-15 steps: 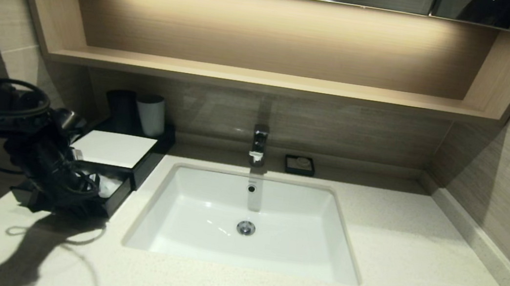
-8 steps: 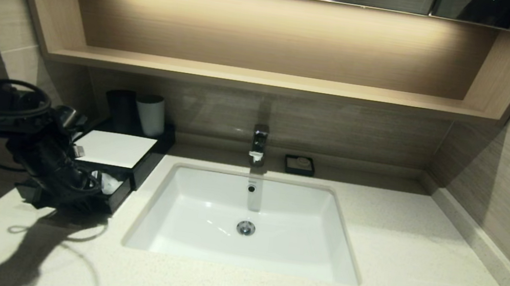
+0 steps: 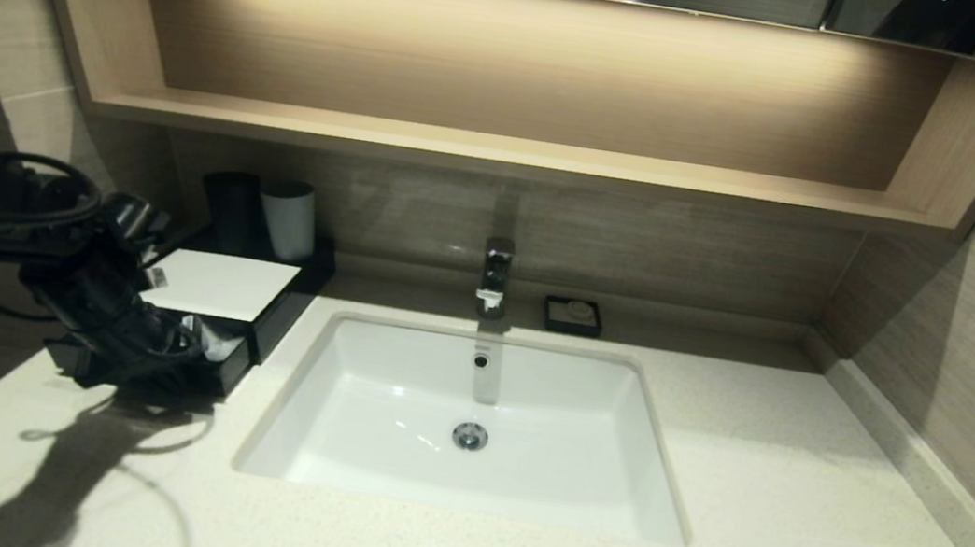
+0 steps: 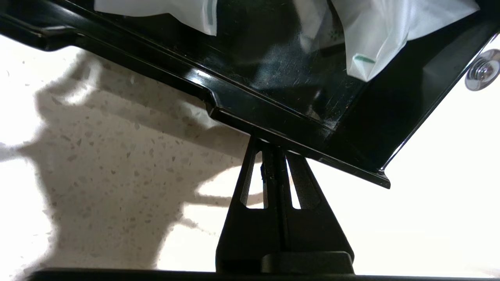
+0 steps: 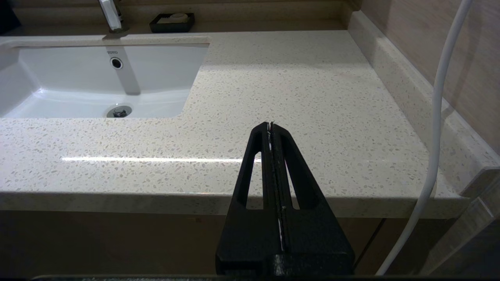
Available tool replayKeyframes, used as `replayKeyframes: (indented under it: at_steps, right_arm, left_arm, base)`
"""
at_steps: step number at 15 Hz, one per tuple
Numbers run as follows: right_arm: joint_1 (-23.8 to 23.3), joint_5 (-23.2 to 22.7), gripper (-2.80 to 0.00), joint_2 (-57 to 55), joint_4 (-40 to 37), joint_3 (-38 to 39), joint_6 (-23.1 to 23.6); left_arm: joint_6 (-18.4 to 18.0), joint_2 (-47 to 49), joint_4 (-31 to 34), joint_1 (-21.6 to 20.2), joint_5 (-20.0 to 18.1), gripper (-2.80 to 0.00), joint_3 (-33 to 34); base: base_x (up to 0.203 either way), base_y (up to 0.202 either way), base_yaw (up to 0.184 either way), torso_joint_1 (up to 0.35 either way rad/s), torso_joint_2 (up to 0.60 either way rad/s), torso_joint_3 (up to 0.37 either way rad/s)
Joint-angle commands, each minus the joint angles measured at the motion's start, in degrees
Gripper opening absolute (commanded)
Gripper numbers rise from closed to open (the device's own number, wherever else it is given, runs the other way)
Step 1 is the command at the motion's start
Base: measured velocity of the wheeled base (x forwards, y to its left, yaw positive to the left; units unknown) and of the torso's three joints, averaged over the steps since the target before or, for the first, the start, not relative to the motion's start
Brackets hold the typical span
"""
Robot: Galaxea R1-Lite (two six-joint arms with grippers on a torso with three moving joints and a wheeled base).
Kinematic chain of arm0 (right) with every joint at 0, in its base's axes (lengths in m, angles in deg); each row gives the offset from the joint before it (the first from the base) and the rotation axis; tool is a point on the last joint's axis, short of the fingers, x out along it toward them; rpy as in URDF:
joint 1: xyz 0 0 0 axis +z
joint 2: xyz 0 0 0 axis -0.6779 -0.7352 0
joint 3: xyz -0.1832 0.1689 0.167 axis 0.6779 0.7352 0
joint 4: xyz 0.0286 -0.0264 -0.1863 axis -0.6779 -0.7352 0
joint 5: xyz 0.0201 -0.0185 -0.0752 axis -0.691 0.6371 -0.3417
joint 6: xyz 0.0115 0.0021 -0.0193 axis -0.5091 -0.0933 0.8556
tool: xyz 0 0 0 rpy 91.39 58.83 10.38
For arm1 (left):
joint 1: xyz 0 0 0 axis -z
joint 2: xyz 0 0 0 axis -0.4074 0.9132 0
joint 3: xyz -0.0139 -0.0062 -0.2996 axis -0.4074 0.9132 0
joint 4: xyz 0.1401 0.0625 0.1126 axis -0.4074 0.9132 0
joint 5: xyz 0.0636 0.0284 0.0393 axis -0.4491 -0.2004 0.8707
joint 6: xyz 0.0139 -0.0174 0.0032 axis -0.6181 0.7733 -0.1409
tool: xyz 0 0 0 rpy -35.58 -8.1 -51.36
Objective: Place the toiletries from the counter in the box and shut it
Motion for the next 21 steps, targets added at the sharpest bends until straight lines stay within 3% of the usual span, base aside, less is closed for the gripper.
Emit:
replayKeyframes:
  at_steps: [1,21]
  right_arm:
    - [0.0,0.0,-2.80,-0.1,0.0,0.0,0.0]
    - [0.0,0.0,-2.80,-0.1,0.0,0.0,0.0]
  left_arm:
    - [0.1,0.4,-1.0,0.3,0.0,-2.80,-0.1]
    - [2.6,0.5,-12.6,1.6,0.0,-2.80,0.4]
  base:
    - [0.000,0.000,0.000,0.000,0.00,0.000]
    - [0.000,0.000,0.000,0.000,0.00,0.000]
